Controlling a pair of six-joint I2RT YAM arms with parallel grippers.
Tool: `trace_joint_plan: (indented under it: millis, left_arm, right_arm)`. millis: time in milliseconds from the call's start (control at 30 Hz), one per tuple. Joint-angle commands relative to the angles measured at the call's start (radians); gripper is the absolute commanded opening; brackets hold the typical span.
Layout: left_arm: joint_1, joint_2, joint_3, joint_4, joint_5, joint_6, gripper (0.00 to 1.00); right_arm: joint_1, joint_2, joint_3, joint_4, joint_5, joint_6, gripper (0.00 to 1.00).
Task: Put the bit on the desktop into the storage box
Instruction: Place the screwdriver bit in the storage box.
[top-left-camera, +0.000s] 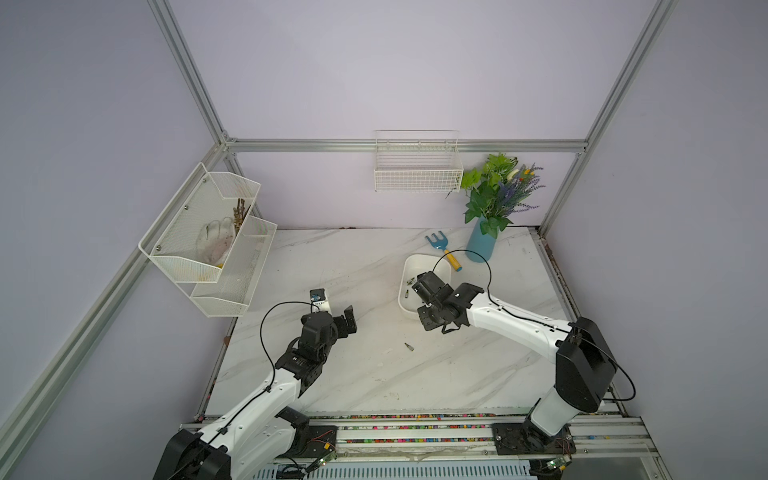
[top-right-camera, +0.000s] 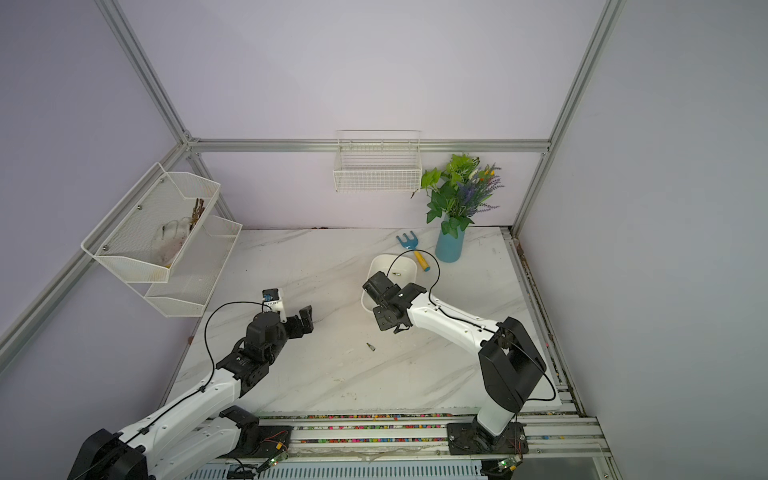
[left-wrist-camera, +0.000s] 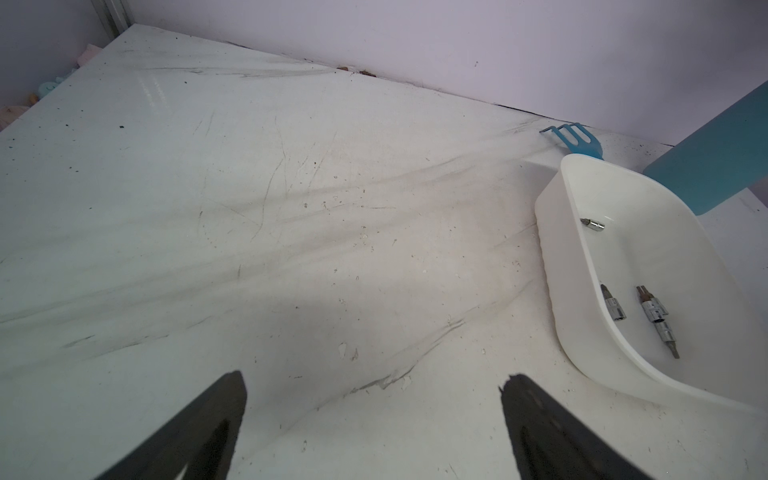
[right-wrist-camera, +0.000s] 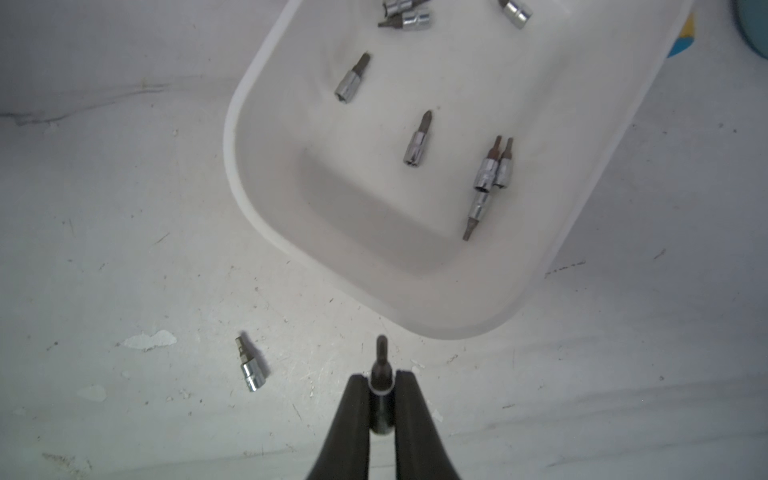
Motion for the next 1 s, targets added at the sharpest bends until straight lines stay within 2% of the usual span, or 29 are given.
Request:
trace_joint_plan:
  millis: [0,333,533,667,733,800,867,967]
  left_arm:
    - [0.007,-0.011,-0.001,0.031,0.014,-0.008,1.00]
    - [0.007,-0.003,0.002,0.034,0.025,-0.010,1.00]
    - [0.007,-0.006,0.004,0.033,0.044,-0.004,1.00]
    - [0.007,-0.006,0.007,0.027,0.049,-0.001,1.00]
    - [0.007,-0.006,0.008,0.026,0.056,-0.001,1.00]
    - [0.007,-0.005,0.011,0.025,0.060,0.001,1.00]
    - [0.007,-0.002,0.011,0.024,0.063,0.001,1.00]
    - [0.007,-0.001,0.013,0.023,0.067,0.002,1.00]
  right_arm:
    - [-0.054,-0.018,0.028,0.109,0.033,0.009,0.13]
    - [-0.163,0.145,0.114,0.339,-0.017,-0.002,0.12]
    - [-0.200,0.283,0.206,0.366,-0.057,0.025,0.12]
    - [-0.211,0.304,0.218,0.375,-0.075,0.034,0.13]
    - [-0.214,0.302,0.217,0.373,-0.079,0.032,0.17]
    - [-0.217,0.289,0.216,0.363,-0.083,0.031,0.30]
    - [-0.217,0.261,0.206,0.354,-0.090,0.026,0.38]
    - [-0.218,0.202,0.172,0.336,-0.125,0.011,0.43]
